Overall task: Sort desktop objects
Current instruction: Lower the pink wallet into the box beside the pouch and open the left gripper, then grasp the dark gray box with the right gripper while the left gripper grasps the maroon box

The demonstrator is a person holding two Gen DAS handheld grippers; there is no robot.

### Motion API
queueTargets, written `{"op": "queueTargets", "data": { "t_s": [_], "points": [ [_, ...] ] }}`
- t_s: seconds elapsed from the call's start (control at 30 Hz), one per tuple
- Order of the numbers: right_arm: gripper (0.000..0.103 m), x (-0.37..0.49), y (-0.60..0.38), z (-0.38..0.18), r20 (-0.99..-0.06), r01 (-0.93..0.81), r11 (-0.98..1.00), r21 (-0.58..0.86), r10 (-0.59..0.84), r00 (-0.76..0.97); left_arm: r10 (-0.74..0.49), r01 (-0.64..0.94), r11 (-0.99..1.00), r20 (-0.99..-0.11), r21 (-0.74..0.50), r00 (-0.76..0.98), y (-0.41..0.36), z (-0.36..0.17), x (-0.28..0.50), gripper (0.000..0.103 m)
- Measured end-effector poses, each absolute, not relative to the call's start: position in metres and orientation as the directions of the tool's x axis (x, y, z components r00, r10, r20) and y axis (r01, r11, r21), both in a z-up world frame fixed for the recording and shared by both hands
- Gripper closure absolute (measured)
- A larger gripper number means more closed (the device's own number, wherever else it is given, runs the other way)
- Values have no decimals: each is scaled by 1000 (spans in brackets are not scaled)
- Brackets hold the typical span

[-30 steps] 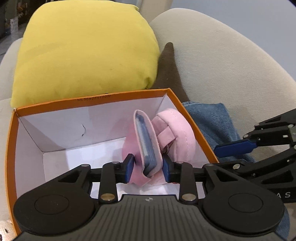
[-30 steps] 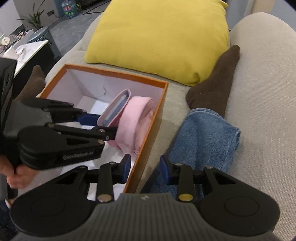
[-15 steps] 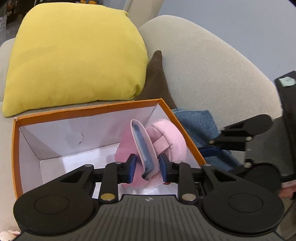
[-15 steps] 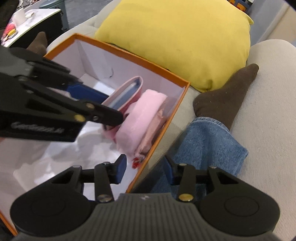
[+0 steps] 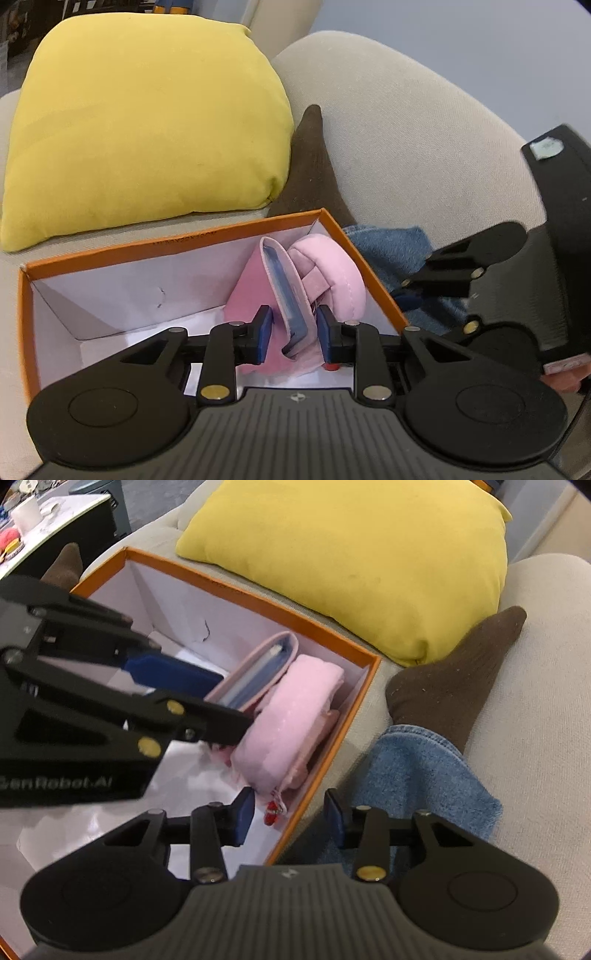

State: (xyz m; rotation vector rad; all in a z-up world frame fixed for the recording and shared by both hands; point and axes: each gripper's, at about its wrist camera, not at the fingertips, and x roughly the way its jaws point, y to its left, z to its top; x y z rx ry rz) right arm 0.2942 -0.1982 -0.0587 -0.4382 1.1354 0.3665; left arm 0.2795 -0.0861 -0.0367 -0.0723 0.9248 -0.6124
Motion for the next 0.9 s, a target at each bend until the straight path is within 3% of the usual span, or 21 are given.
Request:
{"op": "queueTargets", "data": {
  "t_s": [0.3, 0.53, 0.73, 0.9],
  "points": [
    [54, 276, -208, -41, -912, -469, 870, -151, 61, 407, -509, 442, 843, -721, -306, 470, -82, -31, 278, 69],
    [55, 239, -214, -11, -887, -430, 895, -117, 101, 452, -472, 431, 864, -711, -258, 521, -55, 4, 247, 69],
    [58, 194, -179, 38, -838, -520, 854, 5, 287, 464, -377, 442, 892, -697, -95, 610, -4, 70, 182, 69],
    [58, 151, -120, 45, -791, -634, 769, 79, 436, 430, -248, 349, 937, -721, -10, 647, 42, 78, 129, 69]
  ]
}}
